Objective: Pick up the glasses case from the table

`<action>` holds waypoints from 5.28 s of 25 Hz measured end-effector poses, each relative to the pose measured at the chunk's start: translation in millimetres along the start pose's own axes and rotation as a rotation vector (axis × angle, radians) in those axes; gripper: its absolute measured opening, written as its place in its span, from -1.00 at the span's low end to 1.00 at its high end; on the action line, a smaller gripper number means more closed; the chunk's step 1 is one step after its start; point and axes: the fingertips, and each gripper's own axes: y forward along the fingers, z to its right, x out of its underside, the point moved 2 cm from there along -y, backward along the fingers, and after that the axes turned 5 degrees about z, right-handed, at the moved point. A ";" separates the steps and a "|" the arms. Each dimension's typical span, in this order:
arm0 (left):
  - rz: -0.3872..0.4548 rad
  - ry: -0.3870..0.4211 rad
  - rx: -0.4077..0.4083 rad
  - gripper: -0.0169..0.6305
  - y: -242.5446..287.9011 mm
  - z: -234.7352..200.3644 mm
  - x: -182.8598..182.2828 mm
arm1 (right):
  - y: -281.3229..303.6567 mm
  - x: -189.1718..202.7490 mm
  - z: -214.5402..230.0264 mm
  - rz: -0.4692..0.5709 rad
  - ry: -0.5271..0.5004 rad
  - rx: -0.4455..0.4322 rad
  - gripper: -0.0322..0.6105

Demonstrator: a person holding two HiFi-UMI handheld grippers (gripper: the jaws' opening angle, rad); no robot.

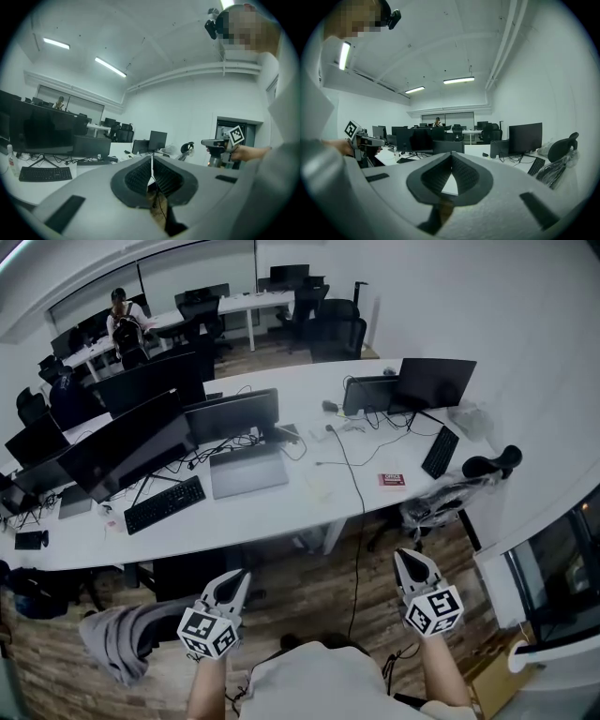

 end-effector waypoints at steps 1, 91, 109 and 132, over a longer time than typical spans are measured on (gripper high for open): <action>-0.002 -0.002 0.003 -0.91 -0.1 -3.1 0.7 | 1.2 1.1 -2.1 -0.002 0.001 0.004 -0.91; -0.061 -0.006 0.030 -0.91 426.8 -215.5 -34.2 | 375.6 -2.8 246.1 -0.136 -0.020 -0.009 -0.91; 0.000 -0.030 -0.116 -0.91 446.1 -208.7 -48.8 | 417.3 -15.1 294.3 -0.122 -0.066 -0.129 -0.91; -0.012 -0.070 -0.297 0.38 486.5 -177.1 -50.9 | 462.1 -9.7 359.4 -0.120 -0.041 -0.309 -0.91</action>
